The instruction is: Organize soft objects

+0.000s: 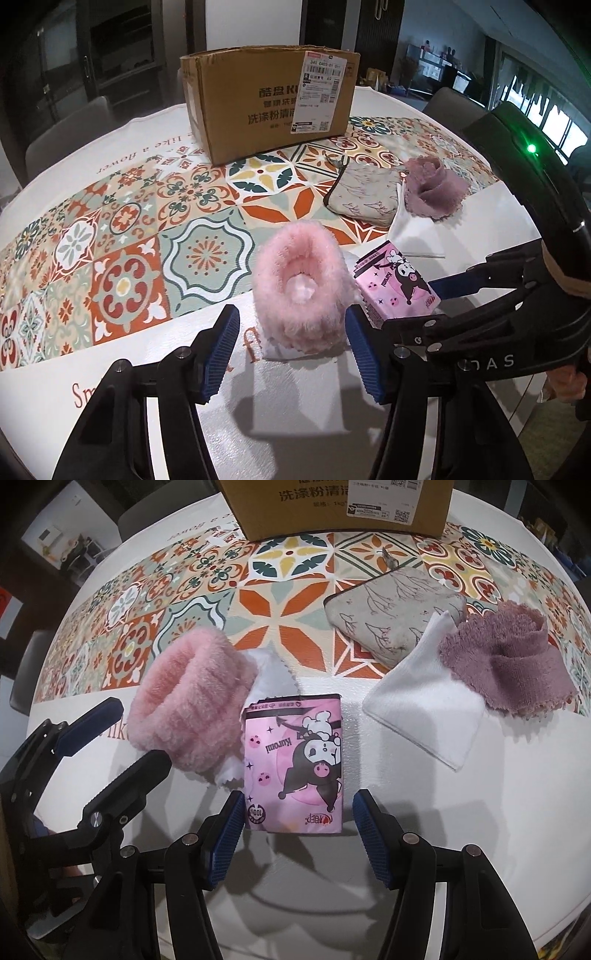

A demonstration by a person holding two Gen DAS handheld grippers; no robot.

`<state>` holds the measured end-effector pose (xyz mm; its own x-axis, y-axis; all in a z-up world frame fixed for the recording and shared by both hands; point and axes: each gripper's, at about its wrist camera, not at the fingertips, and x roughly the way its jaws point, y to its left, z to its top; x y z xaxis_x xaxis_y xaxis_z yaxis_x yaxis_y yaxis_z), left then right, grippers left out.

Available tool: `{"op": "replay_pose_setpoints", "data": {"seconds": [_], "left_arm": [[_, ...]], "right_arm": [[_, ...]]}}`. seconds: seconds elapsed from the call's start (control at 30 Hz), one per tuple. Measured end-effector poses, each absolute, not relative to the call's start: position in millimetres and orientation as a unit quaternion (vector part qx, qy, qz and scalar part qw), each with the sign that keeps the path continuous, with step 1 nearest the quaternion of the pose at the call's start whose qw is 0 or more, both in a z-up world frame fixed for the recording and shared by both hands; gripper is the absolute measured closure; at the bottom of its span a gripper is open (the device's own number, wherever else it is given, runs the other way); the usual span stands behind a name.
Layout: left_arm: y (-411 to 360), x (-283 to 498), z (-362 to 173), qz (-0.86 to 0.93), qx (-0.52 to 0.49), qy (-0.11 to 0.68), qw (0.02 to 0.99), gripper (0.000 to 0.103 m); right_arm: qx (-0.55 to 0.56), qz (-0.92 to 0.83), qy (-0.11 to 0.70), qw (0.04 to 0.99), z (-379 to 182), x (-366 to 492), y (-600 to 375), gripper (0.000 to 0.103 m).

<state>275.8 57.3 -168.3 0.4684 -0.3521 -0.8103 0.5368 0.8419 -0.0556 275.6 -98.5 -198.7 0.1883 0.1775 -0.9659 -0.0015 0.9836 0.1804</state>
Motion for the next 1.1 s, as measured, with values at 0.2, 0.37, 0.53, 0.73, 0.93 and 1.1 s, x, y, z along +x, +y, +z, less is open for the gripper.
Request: {"op": "replay_pose_setpoints", "data": {"seconds": [0.2, 0.37, 0.53, 0.73, 0.93, 1.1], "left_arm": [[49, 280, -171, -0.267, 0.101, 0.448, 0.847, 0.045], [44, 282, -173, -0.264, 0.099, 0.449, 0.848, 0.046], [41, 284, -176, -0.254, 0.102, 0.451, 0.849, 0.062], [40, 285, -173, -0.237, 0.092, 0.454, 0.854, 0.076], [39, 278, -162, -0.219, 0.080, 0.447, 0.864, 0.077], [37, 271, -146, -0.201, 0.076, 0.428, 0.878, 0.078]], "right_arm": [[0.077, 0.051, 0.632, 0.769, -200, 276, -107, 0.044], [0.085, 0.048, 0.628, 0.772, -201, 275, -116, 0.045], [0.087, 0.050, 0.622, 0.777, -199, 275, -118, 0.046], [0.085, 0.061, 0.617, 0.780, -194, 274, -117, 0.047], [0.085, 0.067, 0.602, 0.791, -181, 272, -120, 0.047], [0.087, 0.072, 0.587, 0.802, -170, 270, -126, 0.048]]}}
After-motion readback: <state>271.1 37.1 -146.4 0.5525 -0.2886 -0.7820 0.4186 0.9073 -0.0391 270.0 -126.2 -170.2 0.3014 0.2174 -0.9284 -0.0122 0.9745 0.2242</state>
